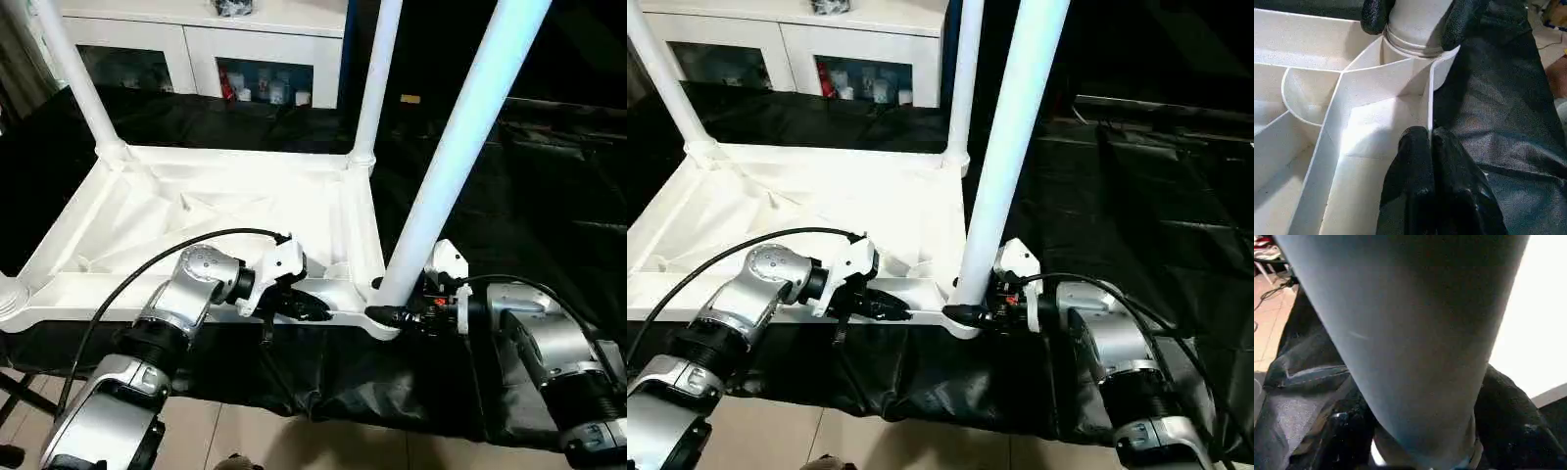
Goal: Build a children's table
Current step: Rotate leg to tighten
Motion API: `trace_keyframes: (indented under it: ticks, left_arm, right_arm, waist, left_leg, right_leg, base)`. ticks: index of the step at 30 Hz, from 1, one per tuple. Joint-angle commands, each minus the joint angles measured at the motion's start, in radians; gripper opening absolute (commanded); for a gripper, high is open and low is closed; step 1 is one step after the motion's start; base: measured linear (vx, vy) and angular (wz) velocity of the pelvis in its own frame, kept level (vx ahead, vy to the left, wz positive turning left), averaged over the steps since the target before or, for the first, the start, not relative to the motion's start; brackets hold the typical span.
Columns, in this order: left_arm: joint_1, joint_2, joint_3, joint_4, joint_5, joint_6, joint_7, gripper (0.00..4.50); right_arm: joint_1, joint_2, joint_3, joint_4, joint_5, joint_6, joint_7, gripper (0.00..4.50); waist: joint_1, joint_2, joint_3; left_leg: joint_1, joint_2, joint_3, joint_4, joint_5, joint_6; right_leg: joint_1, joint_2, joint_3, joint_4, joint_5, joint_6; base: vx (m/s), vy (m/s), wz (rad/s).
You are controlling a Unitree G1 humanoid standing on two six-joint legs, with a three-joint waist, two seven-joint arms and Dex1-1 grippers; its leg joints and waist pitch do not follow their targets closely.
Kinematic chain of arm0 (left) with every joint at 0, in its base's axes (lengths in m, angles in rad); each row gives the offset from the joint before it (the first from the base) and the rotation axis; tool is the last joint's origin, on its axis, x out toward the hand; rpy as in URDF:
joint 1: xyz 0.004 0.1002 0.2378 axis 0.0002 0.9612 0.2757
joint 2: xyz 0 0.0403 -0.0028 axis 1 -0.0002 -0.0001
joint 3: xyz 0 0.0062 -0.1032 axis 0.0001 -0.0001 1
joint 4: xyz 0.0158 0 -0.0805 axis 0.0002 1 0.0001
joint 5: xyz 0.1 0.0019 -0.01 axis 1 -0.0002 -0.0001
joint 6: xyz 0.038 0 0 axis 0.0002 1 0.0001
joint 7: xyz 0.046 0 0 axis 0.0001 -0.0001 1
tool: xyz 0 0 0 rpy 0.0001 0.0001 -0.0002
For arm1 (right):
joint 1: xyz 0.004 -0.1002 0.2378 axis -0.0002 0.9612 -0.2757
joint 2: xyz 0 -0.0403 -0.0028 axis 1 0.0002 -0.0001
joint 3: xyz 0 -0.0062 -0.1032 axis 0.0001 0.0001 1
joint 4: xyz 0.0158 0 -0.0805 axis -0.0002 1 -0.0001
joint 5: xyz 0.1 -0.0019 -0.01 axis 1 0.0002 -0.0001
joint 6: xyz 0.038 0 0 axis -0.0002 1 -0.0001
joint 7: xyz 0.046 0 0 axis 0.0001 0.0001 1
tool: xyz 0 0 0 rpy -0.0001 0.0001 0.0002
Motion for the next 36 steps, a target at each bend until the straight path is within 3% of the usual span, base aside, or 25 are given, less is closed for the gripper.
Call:
trace_keyframes:
  ticks: [1,9,10,11,13,15,16,18,23,25,28,29,30,32,34,36]
  left_arm:
    - [-0.036,-0.004,-0.002,-0.036,-0.025,0.0,-0.002,0.0]
    - [-0.048,-0.036,0.021,-0.019,-0.018,0.017,0.094,0.0]
    - [-0.055,-0.055,0.028,-0.007,-0.007,0.022,0.147,0.0]
    - [-0.063,-0.105,0.037,0.008,0.015,0.038,0.258,0.0]
    - [-0.063,-0.111,0.038,0.008,0.016,0.042,0.269,0.0]
    - [-0.065,-0.173,0.035,0.017,0.033,0.072,0.364,0.0]
    - [-0.069,-0.198,0.029,0.026,0.04,0.079,0.393,0.0]
    - [-0.072,-0.214,0.025,0.033,0.045,0.083,0.412,0.0]
    - [-0.104,-0.278,0.022,0.08,0.066,0.092,0.525,0.0]
    - [-0.11,-0.287,0.023,0.087,0.075,0.088,0.547,0.0]
    - [-0.102,-0.273,0.019,0.073,0.078,0.059,0.518,0.0]
    - [-0.099,-0.267,0.017,0.067,0.077,0.048,0.505,0.0]
    - [-0.091,-0.252,0.014,0.056,0.072,0.035,0.474,0.0]
    - [-0.084,-0.237,0.012,0.049,0.064,0.014,0.44,0.0]
    - [-0.074,-0.214,0.012,0.032,0.044,-0.013,0.381,0.0]
    - [-0.068,-0.199,0.011,0.021,0.031,-0.025,0.341,0.0]
  right_arm:
    - [0.022,0.006,0.098,0.008,-0.028,0.031,0.063,2.44]
    - [0.035,0.048,0.079,0.016,-0.018,0.034,0.019,2.44]
    - [0.037,0.071,0.063,0.031,-0.019,0.018,-0.03,2.44]
    - [0.027,0.14,0.019,0.092,-0.039,-0.018,-0.205,2.43]
    - [0.026,0.149,0.013,0.099,-0.041,-0.018,-0.227,2.42]
    - [0.01,0.237,-0.021,0.148,-0.067,-0.016,-0.43,2.39]
    - [0.003,0.274,-0.029,0.159,-0.072,-0.006,-0.494,2.36]
    - [-0.001,0.297,-0.034,0.166,-0.075,-0.001,-0.531,2.28]
    - [-0.075,0.418,-0.067,0.25,-0.1,-0.032,-0.761,2.28]
    - [-0.098,0.448,-0.085,0.273,-0.106,-0.06,-0.821,2.51]
    - [-0.099,0.453,-0.103,0.26,-0.096,-0.083,-0.819,2.76]
    - [-0.096,0.45,-0.106,0.25,-0.094,-0.087,-0.814,2.85]
    - [-0.085,0.439,-0.11,0.225,-0.088,-0.088,-0.797,2.85]
    - [-0.076,0.425,-0.117,0.204,-0.084,-0.092,-0.786,3.2]
    - [-0.063,0.392,-0.115,0.181,-0.07,-0.083,-0.729,3.24]
    - [-0.051,0.364,-0.105,0.164,-0.064,-0.081,-0.679,3.24]
  waist:
    - [0.003,-0.006,-0.061]
    - [0.005,-0.012,-0.059]
    - [0.006,-0.013,-0.059]
    - [0.0,-0.009,-0.055]
    - [-0.005,-0.009,-0.054]
    - [-0.014,-0.01,-0.052]
    - [-0.018,-0.004,-0.05]
    - [-0.027,-0.008,-0.05]
    - [-0.045,-0.009,-0.051]
    - [-0.044,-0.01,-0.051]
    - [-0.045,-0.003,-0.052]
    - [-0.044,-0.004,-0.055]
    - [-0.044,-0.004,-0.055]
    - [-0.041,0.0,-0.058]
    - [-0.041,-0.001,-0.058]
    - [-0.041,0.005,-0.059]
  left_leg:
    - [0.012,0.046,-0.015,-0.064,-0.216,0.048]
    - [0.013,0.046,-0.016,-0.066,-0.227,0.042]
    - [0.012,0.046,-0.016,-0.066,-0.231,0.041]
    - [0.015,0.046,-0.018,-0.07,-0.263,0.022]
    - [0.02,0.042,-0.025,-0.074,-0.309,-0.004]
    - [0.023,0.043,-0.028,-0.078,-0.339,-0.026]
    - [0.022,0.042,-0.03,-0.079,-0.355,-0.03]
    - [0.025,0.039,-0.032,-0.082,-0.398,-0.034]
    - [0.026,0.034,-0.034,-0.08,-0.418,-0.031]
    - [0.025,0.034,-0.033,-0.08,-0.414,-0.021]
    - [0.023,0.036,-0.034,-0.083,-0.411,-0.019]
    - [0.022,0.038,-0.032,-0.083,-0.404,-0.018]
    - [0.022,0.038,-0.032,-0.083,-0.404,-0.018]
    - [0.018,0.038,-0.027,-0.083,-0.364,-0.009]
    - [0.016,0.037,-0.026,-0.082,-0.353,-0.003]
    - [0.013,0.036,-0.025,-0.081,-0.341,0.007]
  right_leg:
    - [0.048,-0.059,0.041,-0.062,-0.194,-0.248]
    - [0.045,-0.061,0.042,-0.066,-0.234,-0.236]
    - [0.045,-0.062,0.041,-0.067,-0.243,-0.233]
    - [0.038,-0.065,0.044,-0.074,-0.297,-0.221]
    - [0.04,-0.067,0.04,-0.086,-0.393,-0.19]
    - [0.033,-0.065,0.04,-0.09,-0.421,-0.176]
    - [0.034,-0.064,0.04,-0.09,-0.435,-0.169]
    - [0.033,-0.063,0.039,-0.098,-0.477,-0.143]
    - [0.028,-0.061,0.037,-0.106,-0.518,-0.125]
    - [0.027,-0.061,0.038,-0.109,-0.516,-0.119]
    - [0.027,-0.06,0.04,-0.105,-0.482,-0.126]
    - [0.029,-0.058,0.041,-0.099,-0.424,-0.141]
    - [0.029,-0.058,0.041,-0.099,-0.424,-0.141]
    - [0.035,-0.056,0.044,-0.089,-0.308,-0.174]
    - [0.038,-0.056,0.044,-0.086,-0.286,-0.184]
    - [0.044,-0.058,0.044,-0.085,-0.27,-0.19]
  base:
    - [0.0,0.0,0.0]
    - [0.0,0.0,0.0]
    - [0.0,0.0,0.0]
    - [0.0,0.0,0.0]
    - [0.0,0.0,0.0]
    - [0.0,0.0,0.0]
    - [0.0,0.0,0.0]
    - [0.0,0.0,0.0]
    - [0.0,0.0,0.0]
    - [0.0,0.0,0.0]
    - [0.0,0.0,0.0]
    - [0.0,0.0,0.0]
    - [0.0,0.0,0.0]
    - [0.0,0.0,0.0]
    - [0.0,0.0,0.0]
    - [0.0,0.0,0.0]
